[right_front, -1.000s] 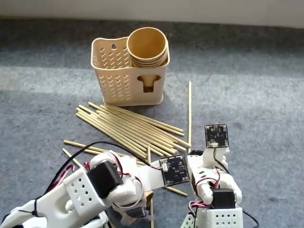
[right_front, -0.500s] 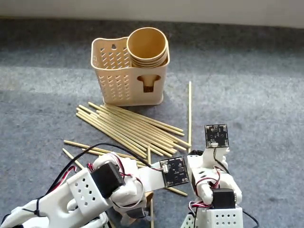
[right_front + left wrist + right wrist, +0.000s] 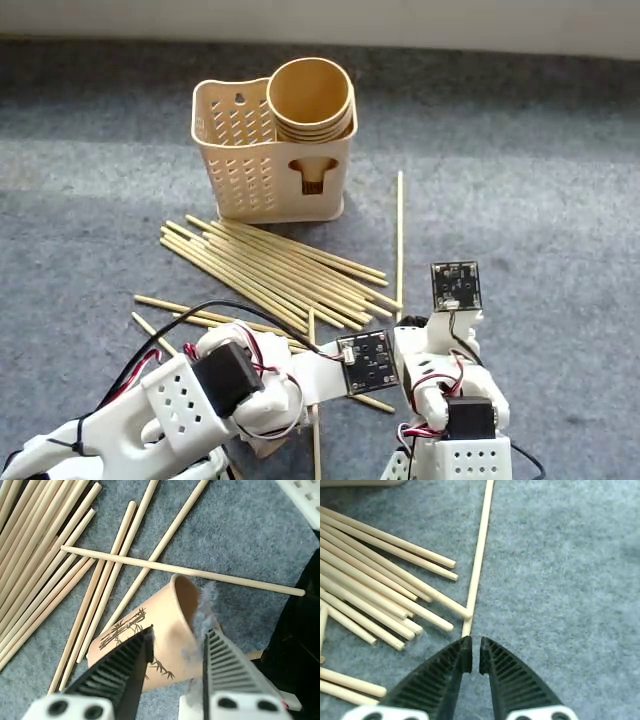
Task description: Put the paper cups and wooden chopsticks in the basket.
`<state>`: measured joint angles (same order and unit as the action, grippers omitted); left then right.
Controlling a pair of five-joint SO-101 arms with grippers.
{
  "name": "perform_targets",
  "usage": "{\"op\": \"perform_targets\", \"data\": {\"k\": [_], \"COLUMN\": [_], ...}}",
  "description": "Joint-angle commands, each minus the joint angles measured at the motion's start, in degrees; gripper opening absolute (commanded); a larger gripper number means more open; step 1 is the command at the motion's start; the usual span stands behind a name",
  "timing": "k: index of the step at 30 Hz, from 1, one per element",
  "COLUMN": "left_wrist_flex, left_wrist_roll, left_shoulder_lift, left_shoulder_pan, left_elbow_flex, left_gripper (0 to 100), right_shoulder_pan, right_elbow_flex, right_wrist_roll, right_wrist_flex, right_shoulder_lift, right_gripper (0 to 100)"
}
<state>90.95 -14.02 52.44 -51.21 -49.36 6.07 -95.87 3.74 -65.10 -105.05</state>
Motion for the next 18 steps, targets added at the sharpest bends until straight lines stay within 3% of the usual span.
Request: {"op": "perform_targets", "data": {"k": [1, 7, 12, 18], "left_wrist_flex": [-0.5, -0.3, -0.2, 0.7], "left_wrist_roll": [-2.6, -6.6, -6.6, -6.7], "left_shoulder_lift": [0.2, 0.2, 0.2, 0.2], "left_shoulder_pan": [-0.4, -0.4, 0.0, 9.4], "left_elbow_flex": [1.3, 4.8, 4.5, 9.4], "left_gripper": [15, 0, 1, 1], "right_shoulder_pan": [-0.7, -0.7, -0.7, -0.7], "right_elbow_flex": [-5.9, -5.9, -5.9, -5.9], "right_wrist_roll": [-0.4, -0.4, -0.4, -0.4], "right_wrist_flex": [1.3, 1.4, 1.4, 1.4], "right_shoulder_lift": [-0.3, -0.3, -0.3, -0.3], "right_gripper": [4.1, 4.1, 4.1, 4.1]}}
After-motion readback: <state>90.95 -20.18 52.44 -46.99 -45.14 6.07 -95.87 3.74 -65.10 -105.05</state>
